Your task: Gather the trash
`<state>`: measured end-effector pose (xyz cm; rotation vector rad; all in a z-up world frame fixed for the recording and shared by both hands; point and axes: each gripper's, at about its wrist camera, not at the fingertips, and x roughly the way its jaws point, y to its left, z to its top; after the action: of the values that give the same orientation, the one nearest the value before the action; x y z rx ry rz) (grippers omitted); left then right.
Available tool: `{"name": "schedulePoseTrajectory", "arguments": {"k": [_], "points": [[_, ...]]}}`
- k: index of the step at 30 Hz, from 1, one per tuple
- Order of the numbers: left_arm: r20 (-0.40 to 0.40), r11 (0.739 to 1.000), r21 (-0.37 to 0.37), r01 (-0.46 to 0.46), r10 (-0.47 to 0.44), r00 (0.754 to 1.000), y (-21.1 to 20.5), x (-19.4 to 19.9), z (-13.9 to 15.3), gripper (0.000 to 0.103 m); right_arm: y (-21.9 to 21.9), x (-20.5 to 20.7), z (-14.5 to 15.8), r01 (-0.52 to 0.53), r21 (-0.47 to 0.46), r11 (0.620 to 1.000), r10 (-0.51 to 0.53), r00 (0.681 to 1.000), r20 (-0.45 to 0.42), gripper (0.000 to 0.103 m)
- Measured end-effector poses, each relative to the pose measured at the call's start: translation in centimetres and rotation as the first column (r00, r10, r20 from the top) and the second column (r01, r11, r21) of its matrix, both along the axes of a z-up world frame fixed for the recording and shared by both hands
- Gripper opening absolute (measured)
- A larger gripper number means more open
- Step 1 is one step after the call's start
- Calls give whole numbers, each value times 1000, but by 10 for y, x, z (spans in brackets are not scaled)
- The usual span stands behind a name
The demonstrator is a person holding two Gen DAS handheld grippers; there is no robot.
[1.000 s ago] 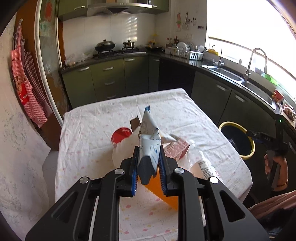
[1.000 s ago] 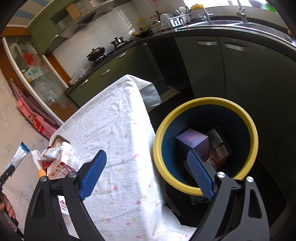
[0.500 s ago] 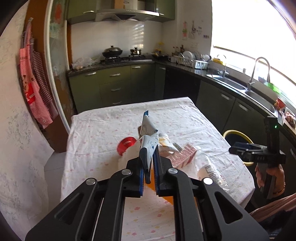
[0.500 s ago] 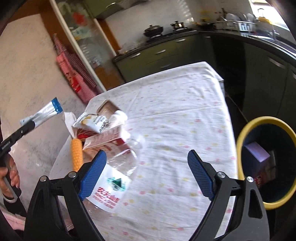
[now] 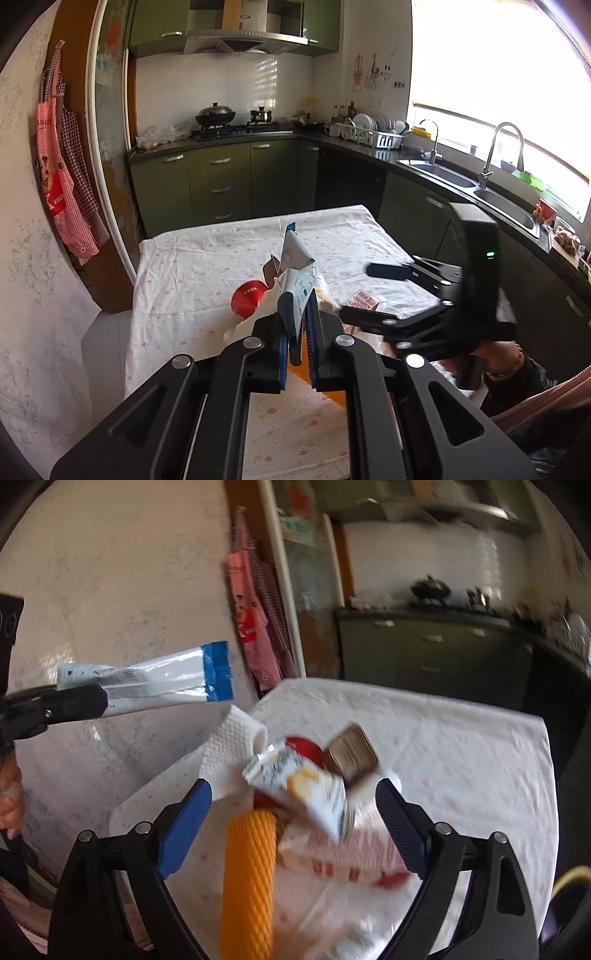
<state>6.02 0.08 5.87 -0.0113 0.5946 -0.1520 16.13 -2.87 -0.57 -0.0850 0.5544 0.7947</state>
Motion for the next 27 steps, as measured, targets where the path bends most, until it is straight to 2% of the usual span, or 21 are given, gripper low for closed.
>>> {"name": "schedulePoseTrajectory", "arguments": {"k": [2, 4, 6, 9, 11, 12, 15, 19, 21, 22, 23, 24, 25, 27], "points": [[5, 1000, -6, 9, -9, 1000, 1, -3, 2, 9, 14, 6, 4, -16, -31, 999, 17, 999, 29, 86], [6, 1000, -9, 17, -17, 1000, 1, -4, 3, 9, 27, 15, 8, -66, -32, 997, 66, 998, 19, 85], [6, 1000, -10, 20, -20, 1000, 1, -5, 3, 9, 35, 21, 9, -103, -21, 994, 103, 995, -4, 77], [10, 1000, -12, 27, -27, 1000, 0, -6, 3, 9, 44, 34, 6, -139, -32, 990, 136, 988, -67, 49], [15, 999, -14, 30, -30, 999, 2, -7, 3, 9, 44, 39, 3, -153, -22, 988, 151, 984, -95, 6], [16, 999, -17, 30, -29, 999, 3, -7, 3, 9, 45, 41, 3, -156, -23, 987, 153, 983, -102, 3], [27, 1000, -24, 15, -15, 1000, 8, -7, 3, 9, 42, 43, 1, -168, -22, 985, 164, 977, -134, 3], [46, 999, -37, -12, 13, 999, 15, -9, 8, 9, 39, 41, -7, -139, -60, 988, 127, 977, -170, 3], [54, 999, -35, -13, 15, 998, 15, -9, 11, 9, 37, 45, -11, -121, -68, 990, 106, 975, -195, 7], [54, 999, -31, -9, 11, 998, 13, -9, 12, 9, 33, 47, -12, -108, -62, 992, 93, 974, -209, 21], [54, 1000, -27, -6, 8, 999, 11, -8, 12, 10, 29, 47, -13, -101, -52, 994, 87, 971, -225, 53], [52, 1000, -25, -2, 4, 999, 9, -6, 13, 10, 22, 48, -12, -83, -38, 996, 72, 968, -241, 65], [49, 1000, -23, 4, -3, 999, 7, -5, 13, 10, 15, 47, -9, -61, -29, 998, 52, 971, -234, 72], [47, 1000, -22, 16, -15, 999, 2, -2, 13, 10, 1, 43, -4, -15, -42, 999, 6, 979, -206, 72]]}}
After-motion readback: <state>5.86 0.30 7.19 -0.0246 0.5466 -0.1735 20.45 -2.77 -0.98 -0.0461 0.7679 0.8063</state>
